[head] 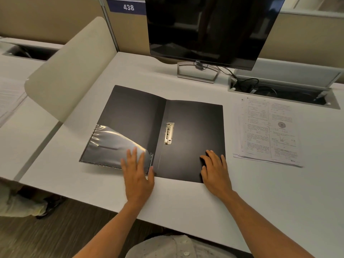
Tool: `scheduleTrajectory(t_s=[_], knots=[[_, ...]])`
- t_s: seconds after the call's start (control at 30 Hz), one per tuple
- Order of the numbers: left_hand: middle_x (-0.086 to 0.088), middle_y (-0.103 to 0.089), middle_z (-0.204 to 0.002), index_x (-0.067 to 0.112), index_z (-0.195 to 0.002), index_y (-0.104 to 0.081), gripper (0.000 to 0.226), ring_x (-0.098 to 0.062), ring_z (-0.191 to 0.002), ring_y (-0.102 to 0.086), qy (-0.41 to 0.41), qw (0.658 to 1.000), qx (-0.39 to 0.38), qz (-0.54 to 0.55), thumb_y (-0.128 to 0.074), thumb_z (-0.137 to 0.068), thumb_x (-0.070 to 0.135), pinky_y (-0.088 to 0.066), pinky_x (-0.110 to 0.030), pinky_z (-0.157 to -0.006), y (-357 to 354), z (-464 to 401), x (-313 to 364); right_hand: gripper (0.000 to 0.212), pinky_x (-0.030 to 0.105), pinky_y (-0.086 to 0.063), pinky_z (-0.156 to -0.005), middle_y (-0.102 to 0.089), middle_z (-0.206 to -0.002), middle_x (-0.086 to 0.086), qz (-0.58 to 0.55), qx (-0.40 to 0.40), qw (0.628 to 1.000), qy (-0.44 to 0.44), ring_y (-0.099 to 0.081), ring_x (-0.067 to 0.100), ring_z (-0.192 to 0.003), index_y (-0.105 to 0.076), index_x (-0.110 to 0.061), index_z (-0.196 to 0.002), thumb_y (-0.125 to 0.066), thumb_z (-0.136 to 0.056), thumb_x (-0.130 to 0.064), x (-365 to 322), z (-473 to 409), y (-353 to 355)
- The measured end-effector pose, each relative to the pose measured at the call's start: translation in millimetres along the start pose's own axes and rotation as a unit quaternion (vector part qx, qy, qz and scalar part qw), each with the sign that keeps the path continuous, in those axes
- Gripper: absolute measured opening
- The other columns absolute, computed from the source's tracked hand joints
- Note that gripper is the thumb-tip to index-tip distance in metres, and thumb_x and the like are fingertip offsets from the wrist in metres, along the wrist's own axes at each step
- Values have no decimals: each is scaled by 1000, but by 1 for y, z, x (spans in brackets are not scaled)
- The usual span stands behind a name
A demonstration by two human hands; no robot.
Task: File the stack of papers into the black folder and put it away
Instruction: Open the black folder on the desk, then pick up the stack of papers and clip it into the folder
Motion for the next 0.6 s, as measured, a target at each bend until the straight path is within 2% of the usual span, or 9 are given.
scheduleTrajectory(t_s=[0.1,0.27,0.4,0.6], knots=[[-10,-30,-153,11,-140,-41,55,-23,-145,-12,-43,996,-70,47,-54,-91,33,-11,-44,-117,-21,-7,21,46,50,-12,-116,-39,-149,9,35,-22,999,-3,-30,27,-140,-46,-16,-137,-35,-95,-29,1,5,-5],[-9,-41,-148,9,-136,-47,47,-26,-143,-24,-71,986,-140,53,-52,-94,30,-11,-38,-118,-46,-28,36,54,50,-2,-117,-21,-157,3,60,-62,996,-24,-10,21,-146,-28,-23,-148,-23,-96,-37,7,5,-11],[-8,-33,-153,8,-144,-35,58,-26,-144,-19,-71,980,-183,8,-45,-96,39,-8,-40,-118,-62,-43,37,57,47,7,-117,-7,-159,-1,80,-82,993,-35,6,16,-145,-11,-26,-151,-15,-97,-46,9,6,-17],[-3,-19,-158,16,-150,-19,67,-26,-147,-7,-79,970,-226,-31,-27,-95,54,-1,-43,-118,-79,-50,38,61,44,11,-116,-3,-159,-2,83,-89,992,-44,9,15,-145,-5,-25,-150,-9,-95,-51,10,5,-17]])
Point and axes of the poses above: each hand's wrist, its own z-axis away from the middle knuckle, its own y-axis out of the back of the hand, x = y × z, the point moved 9 cm from there along -z, towards the middle knuckle
